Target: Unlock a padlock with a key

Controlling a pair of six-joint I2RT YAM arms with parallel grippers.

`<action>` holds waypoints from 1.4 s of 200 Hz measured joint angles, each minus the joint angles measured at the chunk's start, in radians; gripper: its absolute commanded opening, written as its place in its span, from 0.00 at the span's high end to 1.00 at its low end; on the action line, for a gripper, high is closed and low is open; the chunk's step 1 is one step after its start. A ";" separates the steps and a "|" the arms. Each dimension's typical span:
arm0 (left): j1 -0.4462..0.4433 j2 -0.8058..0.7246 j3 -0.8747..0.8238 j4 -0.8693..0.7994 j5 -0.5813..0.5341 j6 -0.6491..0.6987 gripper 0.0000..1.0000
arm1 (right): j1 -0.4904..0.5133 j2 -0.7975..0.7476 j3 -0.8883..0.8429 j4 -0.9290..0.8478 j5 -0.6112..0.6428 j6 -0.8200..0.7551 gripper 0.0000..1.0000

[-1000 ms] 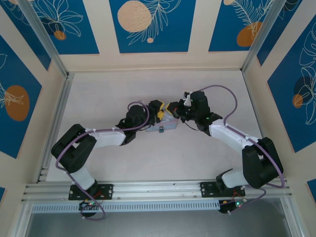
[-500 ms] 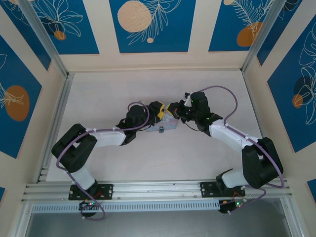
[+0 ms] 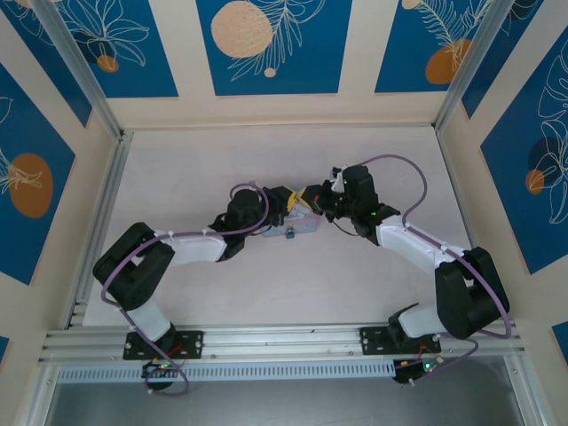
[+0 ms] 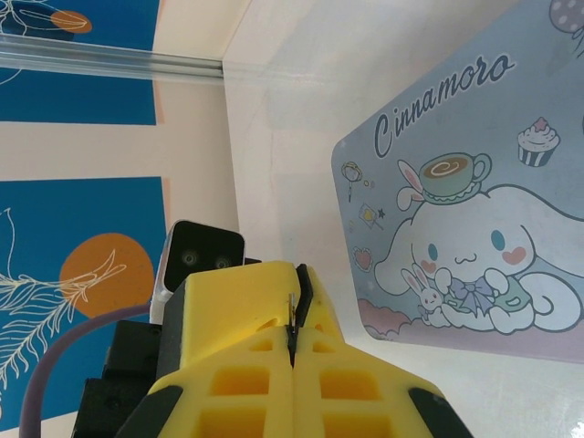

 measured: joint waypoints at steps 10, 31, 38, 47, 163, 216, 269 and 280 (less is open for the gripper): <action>-0.001 0.000 0.000 -0.005 0.000 0.000 0.91 | -0.001 0.000 0.000 0.000 0.000 0.000 1.00; -0.001 0.000 0.000 -0.006 0.000 0.000 0.93 | -0.005 -0.001 0.000 0.000 0.003 0.000 1.00; -0.001 0.000 0.000 -0.006 0.000 0.000 0.94 | -0.006 -0.003 0.000 0.000 0.003 0.000 1.00; -0.001 0.000 0.000 -0.006 0.000 0.001 0.96 | -0.008 -0.006 -0.001 -0.001 0.003 0.000 1.00; -0.001 -0.045 0.003 -0.093 -0.040 0.184 1.00 | -0.013 -0.155 -0.092 -0.047 0.005 -0.001 0.50; 0.000 -0.134 0.043 -0.183 -0.075 0.444 1.00 | -0.041 -0.274 -0.137 -0.087 0.026 -0.009 0.53; 0.000 -0.179 0.080 -0.201 -0.083 0.582 1.00 | -0.043 -0.179 -0.121 0.035 0.020 -0.007 0.57; 0.000 -0.179 0.080 -0.201 -0.089 0.583 1.00 | -0.039 -0.155 -0.108 0.068 0.020 -0.002 0.58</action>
